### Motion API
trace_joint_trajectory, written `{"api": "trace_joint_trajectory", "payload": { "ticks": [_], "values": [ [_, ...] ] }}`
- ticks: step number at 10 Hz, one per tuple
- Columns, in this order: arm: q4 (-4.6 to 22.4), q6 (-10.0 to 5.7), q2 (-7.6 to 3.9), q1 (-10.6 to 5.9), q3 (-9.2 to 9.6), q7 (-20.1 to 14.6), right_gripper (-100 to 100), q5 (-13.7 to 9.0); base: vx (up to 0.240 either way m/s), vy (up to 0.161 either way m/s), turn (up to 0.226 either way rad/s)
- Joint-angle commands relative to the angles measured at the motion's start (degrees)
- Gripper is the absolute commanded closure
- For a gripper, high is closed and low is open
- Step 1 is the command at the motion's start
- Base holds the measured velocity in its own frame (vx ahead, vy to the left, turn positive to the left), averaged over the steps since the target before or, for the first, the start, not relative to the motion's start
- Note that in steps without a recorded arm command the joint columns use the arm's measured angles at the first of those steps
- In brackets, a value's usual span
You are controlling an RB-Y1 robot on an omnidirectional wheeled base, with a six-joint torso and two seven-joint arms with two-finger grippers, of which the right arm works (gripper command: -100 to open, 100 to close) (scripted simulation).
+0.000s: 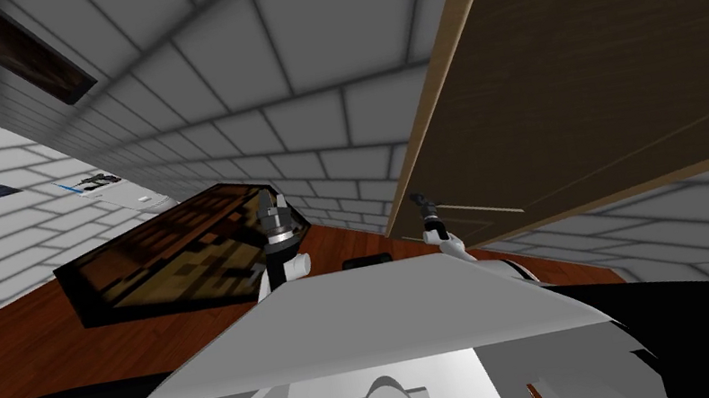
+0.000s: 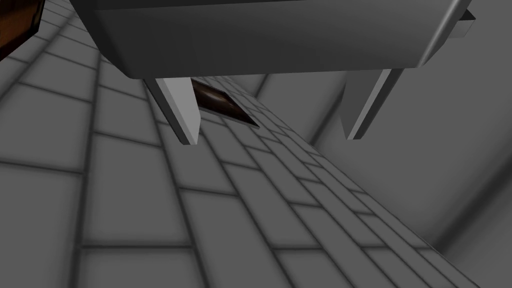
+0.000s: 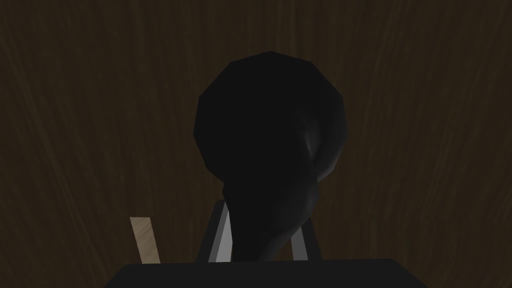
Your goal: Pull the door open
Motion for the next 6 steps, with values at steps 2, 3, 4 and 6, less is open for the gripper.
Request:
{"api": "trace_joint_trajectory", "payload": {
  "ticks": [2, 3, 4, 6],
  "values": [
    [-0.2, -0.29, -0.37, 0.30, 0.72, -0.8, 100, 0.3, -0.061, -0.023, 0.052],
    [-0.2, -0.39, -0.49, 0.38, 0.95, -1.0, 100, 0.4, -0.192, -0.034, 0.111],
    [-0.4, -0.61, -0.78, 0.59, 1.48, -1.6, 100, 0.7, -0.203, -0.028, 0.089],
    [-0.7, -1.13, -1.43, 1.07, 2.71, -3.0, 100, 1.3, -0.224, -0.043, 0.118]
  ]
}}
